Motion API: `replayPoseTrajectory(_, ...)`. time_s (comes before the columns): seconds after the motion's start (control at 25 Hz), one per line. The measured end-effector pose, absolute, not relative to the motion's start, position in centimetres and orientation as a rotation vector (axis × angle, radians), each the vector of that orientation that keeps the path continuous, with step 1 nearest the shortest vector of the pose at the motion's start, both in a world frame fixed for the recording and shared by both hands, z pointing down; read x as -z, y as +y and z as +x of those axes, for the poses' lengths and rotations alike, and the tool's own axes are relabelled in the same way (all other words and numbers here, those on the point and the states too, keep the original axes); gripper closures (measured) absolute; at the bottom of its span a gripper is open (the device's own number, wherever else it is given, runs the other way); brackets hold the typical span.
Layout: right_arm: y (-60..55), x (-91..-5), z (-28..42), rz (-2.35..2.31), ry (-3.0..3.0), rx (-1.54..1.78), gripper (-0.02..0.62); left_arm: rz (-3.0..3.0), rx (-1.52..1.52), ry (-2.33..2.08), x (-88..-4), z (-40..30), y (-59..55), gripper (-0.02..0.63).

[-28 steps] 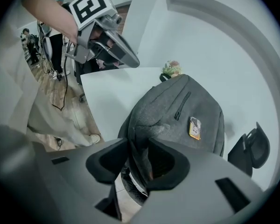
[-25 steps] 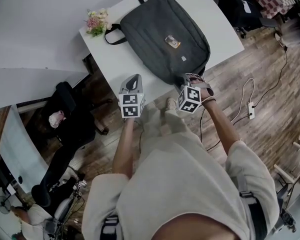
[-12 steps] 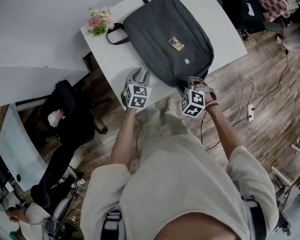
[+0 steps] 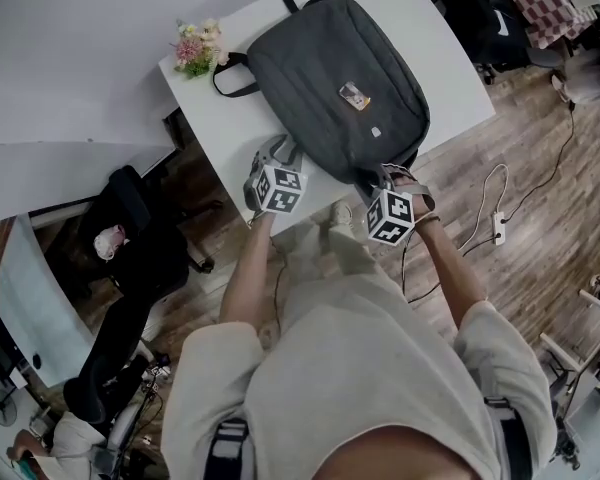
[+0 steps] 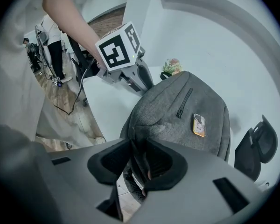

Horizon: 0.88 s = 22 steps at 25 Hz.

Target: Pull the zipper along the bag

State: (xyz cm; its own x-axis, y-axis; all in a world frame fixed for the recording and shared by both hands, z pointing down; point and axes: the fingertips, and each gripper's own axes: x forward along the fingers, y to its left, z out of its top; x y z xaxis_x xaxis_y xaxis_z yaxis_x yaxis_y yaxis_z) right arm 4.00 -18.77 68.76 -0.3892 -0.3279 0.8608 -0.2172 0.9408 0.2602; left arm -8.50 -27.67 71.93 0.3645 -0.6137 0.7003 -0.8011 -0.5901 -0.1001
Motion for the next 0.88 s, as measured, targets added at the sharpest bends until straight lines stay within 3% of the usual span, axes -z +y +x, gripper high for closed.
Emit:
replayPoseTrajectory(0.2, -18.7, -68.9, 4.1, 0.388, -1.99, 0.117, 0.476, 2.406, -1.083, -1.265, -72.0, -8.2, -28.2, 0.541)
replayPoseTrajectory(0.88, -18.7, -68.9, 4.1, 0.387, -1.996, 0.102, 0.477, 2.437, -1.103, -1.269, -70.9, -9.0, -26.8, 0.552)
